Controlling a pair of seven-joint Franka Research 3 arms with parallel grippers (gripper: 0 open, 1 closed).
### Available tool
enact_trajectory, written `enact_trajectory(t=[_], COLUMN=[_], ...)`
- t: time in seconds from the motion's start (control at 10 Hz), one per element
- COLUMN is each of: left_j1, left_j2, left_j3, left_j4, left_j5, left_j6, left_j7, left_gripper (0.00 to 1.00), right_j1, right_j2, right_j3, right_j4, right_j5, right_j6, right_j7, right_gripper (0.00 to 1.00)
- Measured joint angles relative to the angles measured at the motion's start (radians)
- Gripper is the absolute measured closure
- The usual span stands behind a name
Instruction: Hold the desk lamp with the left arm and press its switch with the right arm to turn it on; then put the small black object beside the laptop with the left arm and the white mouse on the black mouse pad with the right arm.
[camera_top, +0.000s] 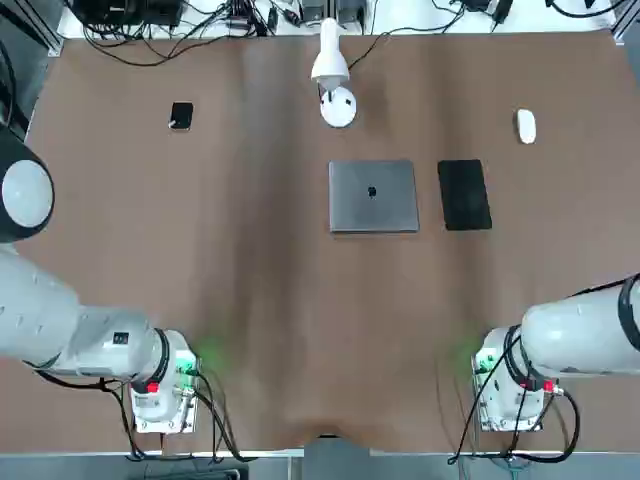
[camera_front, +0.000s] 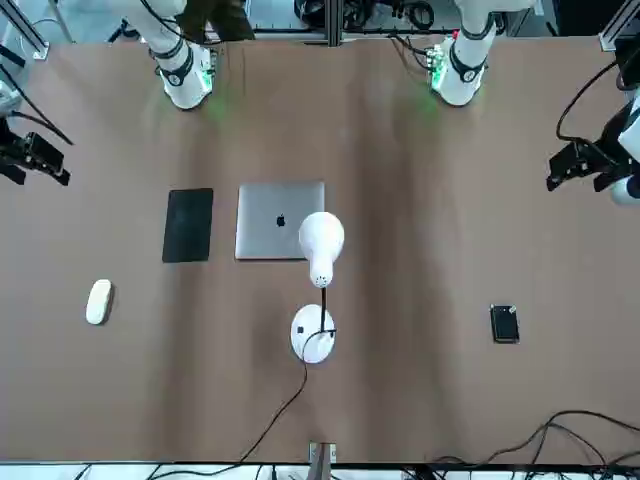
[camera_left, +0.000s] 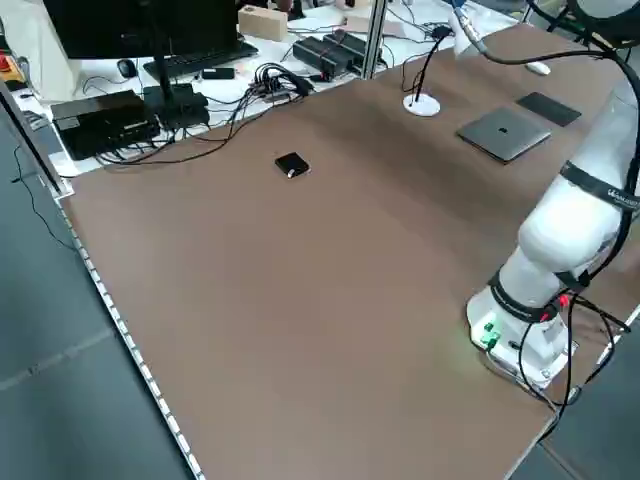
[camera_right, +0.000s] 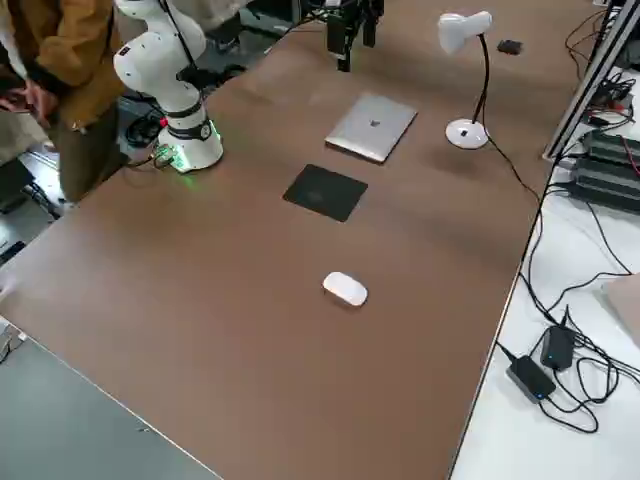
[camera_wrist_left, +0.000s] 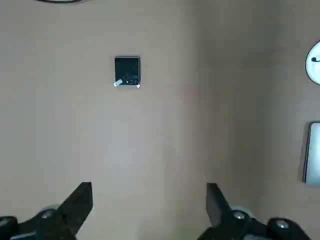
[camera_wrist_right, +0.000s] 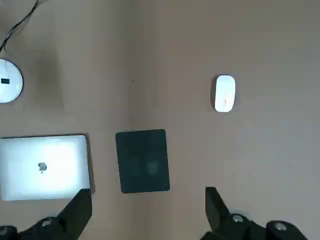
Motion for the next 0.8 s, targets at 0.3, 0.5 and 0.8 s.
enact_trajectory(t=[0.3,0.5,0.8], left_j1=[0.000,0.000,-0.005], left_j2=[0.000,0.000,0.003], left_j3=[0.000,-0.001,-0.004], left_j4=[0.000,0.000,0.000], left_j5=[0.000,0.000,0.000], left_j6=[0.000,0.000,0.011], left_j7=[0.001,0.002,0.072], left_gripper=[0.00,0.00,0.00], right_j1=[0.000,-0.003,-0.011], right_j2=[0.000,0.009,0.145], right_j3=[0.000,-0.002,-0.008], right_j4=[0.000,-0.001,-0.005], right_j5=[0.000,0.000,-0.001], right_j6=[0.000,0.011,0.188], right_j7=[0.000,0.000,0.000], right_gripper=[0.00,0.00,0.00])
